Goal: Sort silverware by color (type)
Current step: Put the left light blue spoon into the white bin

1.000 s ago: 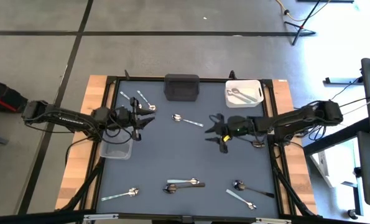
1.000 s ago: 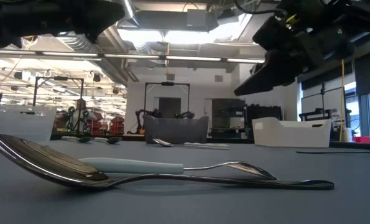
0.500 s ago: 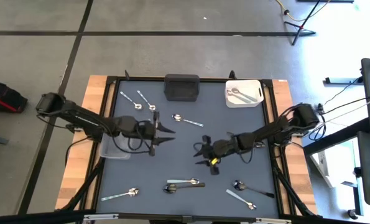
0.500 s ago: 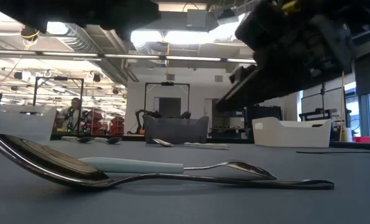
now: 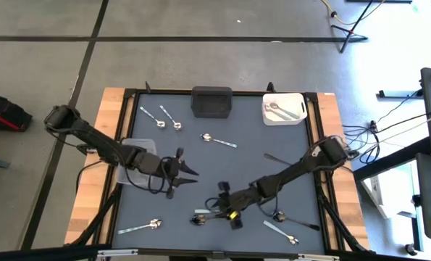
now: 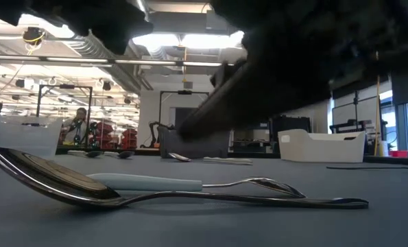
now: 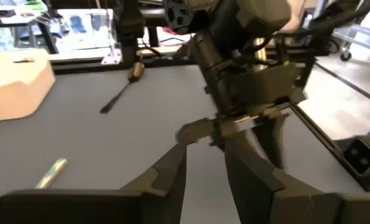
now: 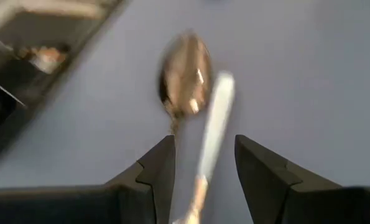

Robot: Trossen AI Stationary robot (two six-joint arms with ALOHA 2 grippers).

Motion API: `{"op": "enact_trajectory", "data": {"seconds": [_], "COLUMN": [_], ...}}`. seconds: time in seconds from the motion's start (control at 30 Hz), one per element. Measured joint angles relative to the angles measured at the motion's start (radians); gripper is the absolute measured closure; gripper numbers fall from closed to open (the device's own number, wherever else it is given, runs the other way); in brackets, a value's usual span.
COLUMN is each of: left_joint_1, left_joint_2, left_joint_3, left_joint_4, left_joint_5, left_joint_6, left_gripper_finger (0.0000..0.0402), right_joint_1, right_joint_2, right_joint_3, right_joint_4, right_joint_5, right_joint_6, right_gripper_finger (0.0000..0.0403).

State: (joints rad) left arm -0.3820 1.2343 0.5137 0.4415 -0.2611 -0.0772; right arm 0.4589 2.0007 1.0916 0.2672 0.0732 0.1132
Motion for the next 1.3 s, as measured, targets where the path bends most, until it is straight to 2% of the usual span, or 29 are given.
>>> {"op": "enact_trajectory", "data": {"seconds": [0.13,0.43,0.57,0.7,0.8,0.93,1.07,1.2,1.3], "left_joint_1": [-0.029,-0.058,-0.057,-0.058,-0.063,-0.087,-0.121,-0.167,-0.199], "left_joint_2": [0.000,0.000,0.000,0.000,0.000,-0.001,-0.026,-0.087,-0.140], "left_joint_3": [0.000,0.000,0.000,0.000,0.000,0.000,0.000,0.000,0.000], "left_joint_4": [-0.025,-0.058,-0.076,-0.115,-0.112,-0.112,-0.124,-0.153,-0.205], "left_joint_5": [-0.003,-0.008,-0.008,-0.008,-0.008,-0.008,-0.008,0.030,0.054], "left_joint_6": [-0.003,0.007,0.008,0.010,0.070,0.122,0.180,0.219,0.221], "left_gripper_finger": [0.0296,0.0296,0.0296,0.0296,0.0296,0.0296,0.0296,0.0296,0.0296], "right_joint_1": [-0.003,-0.007,-0.008,-0.007,-0.007,-0.007,-0.007,-0.008,-0.008], "right_joint_2": [0.048,0.095,0.104,0.104,0.105,0.103,0.071,-0.003,-0.088], "right_joint_3": [0.046,0.058,0.059,0.060,0.060,0.059,0.055,0.051,0.054], "right_joint_4": [-0.064,-0.068,-0.073,-0.079,-0.083,-0.097,-0.125,-0.212,-0.311], "right_joint_5": [0.055,0.070,0.082,0.098,0.116,0.134,0.151,0.224,0.294], "right_joint_6": [0.045,0.153,0.171,0.171,0.155,0.151,0.145,0.137,0.141], "right_gripper_finger": [0.0249,0.0253,0.0287,0.0343,0.0385,0.0390,0.0385,0.0397,0.0392]}}
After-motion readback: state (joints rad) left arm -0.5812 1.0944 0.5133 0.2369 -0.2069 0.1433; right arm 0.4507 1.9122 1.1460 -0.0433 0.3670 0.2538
